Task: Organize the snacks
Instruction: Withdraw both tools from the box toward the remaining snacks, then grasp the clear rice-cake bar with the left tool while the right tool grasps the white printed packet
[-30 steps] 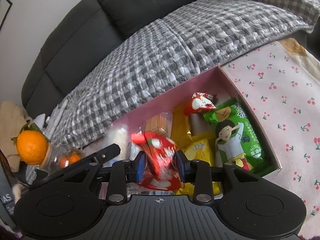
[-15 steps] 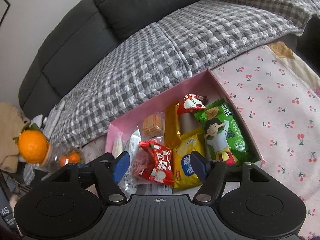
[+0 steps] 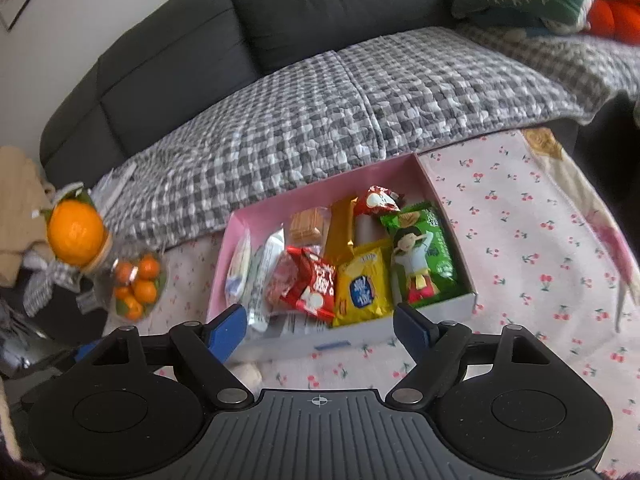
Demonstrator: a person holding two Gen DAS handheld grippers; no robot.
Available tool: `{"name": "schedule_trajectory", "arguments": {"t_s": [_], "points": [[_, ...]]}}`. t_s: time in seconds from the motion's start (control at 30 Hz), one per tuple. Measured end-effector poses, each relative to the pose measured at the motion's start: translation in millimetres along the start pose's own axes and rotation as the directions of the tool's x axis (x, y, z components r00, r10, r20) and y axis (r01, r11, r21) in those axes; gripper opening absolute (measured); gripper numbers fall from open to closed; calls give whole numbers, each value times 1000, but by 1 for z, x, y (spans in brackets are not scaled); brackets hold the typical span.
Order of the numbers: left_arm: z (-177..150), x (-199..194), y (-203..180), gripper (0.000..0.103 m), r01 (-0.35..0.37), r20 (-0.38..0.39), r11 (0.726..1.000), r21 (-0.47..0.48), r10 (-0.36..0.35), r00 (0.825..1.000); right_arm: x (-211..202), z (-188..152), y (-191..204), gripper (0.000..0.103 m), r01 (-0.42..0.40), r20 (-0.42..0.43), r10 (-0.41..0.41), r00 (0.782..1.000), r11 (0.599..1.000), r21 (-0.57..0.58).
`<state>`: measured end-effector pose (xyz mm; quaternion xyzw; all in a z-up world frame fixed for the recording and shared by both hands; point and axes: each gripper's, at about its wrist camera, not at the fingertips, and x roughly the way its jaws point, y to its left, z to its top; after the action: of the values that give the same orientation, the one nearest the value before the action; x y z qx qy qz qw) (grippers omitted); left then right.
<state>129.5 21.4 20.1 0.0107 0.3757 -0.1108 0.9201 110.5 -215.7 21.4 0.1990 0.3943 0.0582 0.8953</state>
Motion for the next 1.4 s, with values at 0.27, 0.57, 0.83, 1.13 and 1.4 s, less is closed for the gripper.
{"name": "schedule_trajectory", "arguments": {"t_s": [0.27,0.57,0.83,1.13,1.4], "points": [[-17,-28,5,102,-22,-1,1000,-3,22,1000,-24,-21,17,90,36,5,-36,999,996,-80],[-42,-41,11,102,-29,-16,1000,2,29,999,-26,-50,24,94,55,-3,-56,998,986,-157],[-53,-41,22,102,-29,-79,1000,-4,29,996,-21,-66,26,94,63,-93,-81,992,981,-182],[-62,-31,28,102,-14,-101,1000,22,16,995,-7,-70,25,94,104,-134,-126,983,981,-163],[-67,-3,27,99,-38,-109,978,207,61,992,18,-83,35,94,73,-224,-102,969,988,-134]]}}
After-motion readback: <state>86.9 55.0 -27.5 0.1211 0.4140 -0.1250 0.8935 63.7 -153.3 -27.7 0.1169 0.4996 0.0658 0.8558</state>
